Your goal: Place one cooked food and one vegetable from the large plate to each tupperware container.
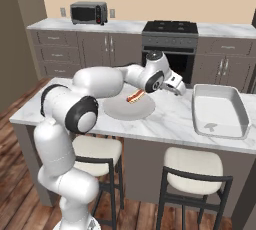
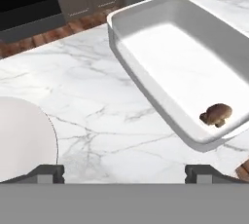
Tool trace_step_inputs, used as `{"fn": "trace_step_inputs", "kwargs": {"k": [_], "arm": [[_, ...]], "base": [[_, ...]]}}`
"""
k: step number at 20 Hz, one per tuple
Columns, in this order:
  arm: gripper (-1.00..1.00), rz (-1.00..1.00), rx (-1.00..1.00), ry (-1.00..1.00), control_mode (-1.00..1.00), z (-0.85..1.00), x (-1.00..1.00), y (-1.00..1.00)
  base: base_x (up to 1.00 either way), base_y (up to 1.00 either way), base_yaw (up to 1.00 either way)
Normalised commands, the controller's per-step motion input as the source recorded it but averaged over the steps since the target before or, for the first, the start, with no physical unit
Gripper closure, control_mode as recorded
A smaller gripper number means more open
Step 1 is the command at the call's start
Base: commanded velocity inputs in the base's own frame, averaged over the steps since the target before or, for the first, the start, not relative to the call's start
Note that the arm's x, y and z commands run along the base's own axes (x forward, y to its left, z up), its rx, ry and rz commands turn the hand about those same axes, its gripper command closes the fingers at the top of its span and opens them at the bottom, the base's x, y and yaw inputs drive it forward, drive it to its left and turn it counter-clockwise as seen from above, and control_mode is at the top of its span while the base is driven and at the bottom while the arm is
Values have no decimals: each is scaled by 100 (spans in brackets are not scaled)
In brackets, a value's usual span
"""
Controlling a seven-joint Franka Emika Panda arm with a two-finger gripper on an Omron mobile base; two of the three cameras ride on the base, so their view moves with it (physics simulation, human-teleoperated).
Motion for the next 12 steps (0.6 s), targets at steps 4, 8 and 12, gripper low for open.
{"fn": "trace_step_inputs", "kwargs": {"k": [4, 8, 12], "arm": [[-100, 0, 16, 2, -100, 0, 24, 96], [-100, 19, 11, 14, -100, 0, 49, 65], [-100, 16, 11, 11, -100, -13, 46, 22]], "base": [[0, 0, 0], [0, 0, 0], [0, 0, 0]]}}
